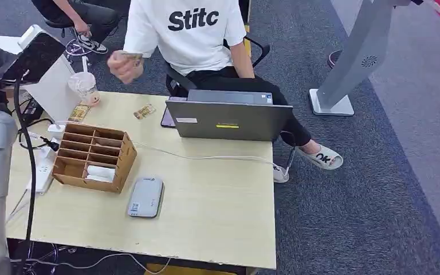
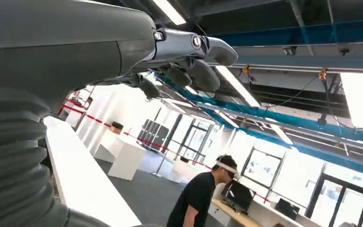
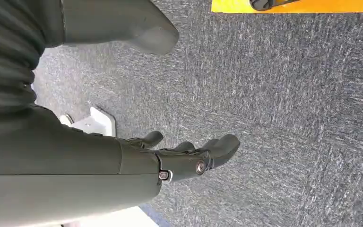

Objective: Pass the card to the sensor for recognition and then transmit it.

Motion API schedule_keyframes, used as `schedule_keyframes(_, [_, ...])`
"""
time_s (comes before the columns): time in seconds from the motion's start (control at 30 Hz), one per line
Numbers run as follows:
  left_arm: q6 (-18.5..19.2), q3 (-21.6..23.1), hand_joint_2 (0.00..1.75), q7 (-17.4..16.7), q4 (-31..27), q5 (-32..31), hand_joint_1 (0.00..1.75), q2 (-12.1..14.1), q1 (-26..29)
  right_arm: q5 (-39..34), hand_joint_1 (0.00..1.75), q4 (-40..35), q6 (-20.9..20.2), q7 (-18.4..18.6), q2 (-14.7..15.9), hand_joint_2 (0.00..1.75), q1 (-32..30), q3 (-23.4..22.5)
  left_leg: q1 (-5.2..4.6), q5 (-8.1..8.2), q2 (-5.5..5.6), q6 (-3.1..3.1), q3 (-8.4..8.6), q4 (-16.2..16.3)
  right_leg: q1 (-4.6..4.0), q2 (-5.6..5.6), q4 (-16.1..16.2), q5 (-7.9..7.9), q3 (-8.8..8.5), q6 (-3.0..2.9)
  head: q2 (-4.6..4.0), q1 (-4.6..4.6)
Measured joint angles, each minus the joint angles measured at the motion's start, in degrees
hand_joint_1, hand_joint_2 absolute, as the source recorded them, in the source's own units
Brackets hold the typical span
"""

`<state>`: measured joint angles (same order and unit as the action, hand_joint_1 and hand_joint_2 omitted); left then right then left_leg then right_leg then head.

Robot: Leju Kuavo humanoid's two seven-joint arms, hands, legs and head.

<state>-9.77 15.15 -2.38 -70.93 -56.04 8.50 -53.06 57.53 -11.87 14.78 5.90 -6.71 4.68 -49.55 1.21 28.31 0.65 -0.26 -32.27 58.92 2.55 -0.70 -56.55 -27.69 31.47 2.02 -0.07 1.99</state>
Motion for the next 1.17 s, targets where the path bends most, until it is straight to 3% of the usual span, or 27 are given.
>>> schedule_keyframes(0.2, [-2.57, -0.15, 1.75, 2.14, -2.60, 0.57, 0.00, 1.26, 3.71, -0.41, 0.00, 0.00, 0.33, -0.15, 0.00, 1.75, 0.00, -0.17, 0.00, 0.00, -0.02, 0.00, -0.01, -0.02, 0.01, -0.02, -0.01, 0.00, -0.01, 0.00, 0.00, 0.00])
schedule_keyframes(0.33, [-6.58, -1.44, 1.75, 7.31, -9.80, 3.67, 0.00, 3.80, 15.20, -1.20, 0.00, 0.00, 0.92, 0.00, -0.02, 1.75, -0.10, -1.36, -0.02, 0.07, -0.18, -0.03, 0.10, -0.07, 0.03, -0.21, 0.00, -0.05, -0.01, -0.01, 0.00, -0.11])
schedule_keyframes(0.43, [-7.72, -2.30, 1.75, 8.50, -13.95, 4.20, 0.00, 4.81, 22.81, -1.20, 0.00, 0.00, 1.01, 0.02, -0.02, 1.75, -0.28, -1.90, 0.01, 0.07, -0.05, -0.03, -0.03, -0.07, 0.00, -0.04, 0.01, -0.09, 0.08, 0.01, 0.00, -0.04])
schedule_keyframes(0.73, [-7.80, -3.04, 1.75, 8.70, -18.54, 4.28, 0.00, 6.12, 26.88, -1.18, 0.00, 0.00, 1.05, 0.42, -0.02, 1.75, -0.23, -2.64, -0.01, 0.04, 0.00, -0.02, -0.05, -0.07, 0.02, 0.02, 0.01, -0.05, 0.01, 0.01, 0.00, -0.02])
schedule_keyframes(0.8, [-10.28, -4.00, 1.75, 10.98, -21.36, 5.62, 0.00, 6.45, 31.43, -1.62, 0.00, 0.00, 1.47, 0.77, -0.07, 1.75, -0.21, -2.91, -0.04, 0.13, -0.23, -0.01, 0.07, -0.10, 0.05, -0.22, 0.00, -0.06, -0.05, 0.00, 0.00, -0.02])
schedule_keyframes(0.87, [-14.81, -5.55, 1.75, 15.88, -26.04, 9.23, 0.00, 6.47, 39.94, -2.43, 0.00, 0.02, 2.03, 0.52, -0.24, 1.75, -0.30, -3.41, -0.04, 0.37, -0.63, -0.03, 0.23, -0.12, 0.05, -0.62, -0.02, -0.14, -0.04, -0.01, 0.00, -0.07])
schedule_keyframes(0.93, [-19.68, -7.83, 1.75, 22.33, -31.55, 14.77, 0.00, 5.68, 50.71, -2.97, 0.00, 0.00, 2.67, 0.09, -0.37, 1.75, -0.54, -4.26, -0.03, 0.62, -0.94, -0.06, 0.36, -0.11, 0.04, -0.90, -0.01, -0.33, -0.02, 0.00, 0.00, -0.11])
schedule_keyframes(1.0, [-23.45, -11.46, 1.75, 29.79, -37.23, 24.27, 0.00, 3.83, 60.86, -3.19, 0.00, 0.02, 3.54, -0.02, -0.39, 1.75, -0.83, -4.96, -0.02, 0.74, -0.91, -0.04, 0.34, -0.11, 0.03, -0.88, 0.01, -0.52, -0.02, -0.01, 0.00, -0.06])
schedule_keyframes(1.07, [-22.79, -15.95, 1.75, 35.90, -41.36, 33.99, 0.00, 0.65, 68.31, -3.52, 0.00, 0.00, 4.24, -0.28, -0.46, 1.75, -0.92, -5.68, -0.02, 0.87, -0.81, 0.05, 0.35, -0.11, 0.03, -0.74, 0.04, -0.65, -0.11, 0.05, 0.00, -0.07])
schedule_keyframes(1.1, [-19.72, -19.69, 1.75, 38.85, -43.33, 39.91, 0.00, -2.13, 71.42, -3.63, 0.00, 0.00, 4.59, -0.59, -0.52, 1.75, -0.93, -6.01, -0.02, 0.92, -0.76, 0.05, 0.38, -0.11, 0.04, -0.68, 0.06, -0.70, -0.13, 0.06, 0.00, -0.02])
schedule_keyframes(1.13, [-13.95, -24.51, 1.75, 40.57, -44.50, 45.15, 0.00, -6.07, 73.19, -3.85, 0.00, 0.00, 5.02, -0.92, -0.57, 1.75, -0.97, -6.42, -0.03, 0.92, -0.67, 0.05, 0.37, -0.11, 0.04, -0.61, 0.08, -0.71, -0.15, 0.08, 0.00, -0.07])
schedule_keyframes(1.17, [-6.29, -30.69, 1.75, 40.02, -44.72, 49.46, 0.00, -9.86, 73.36, -4.04, 0.00, 0.00, 5.35, -1.18, -0.59, 1.75, -0.99, -6.93, -0.03, 0.91, -0.51, 0.06, 0.34, -0.11, 0.04, -0.45, 0.10, -0.78, -0.22, 0.19, 0.00, 0.00])
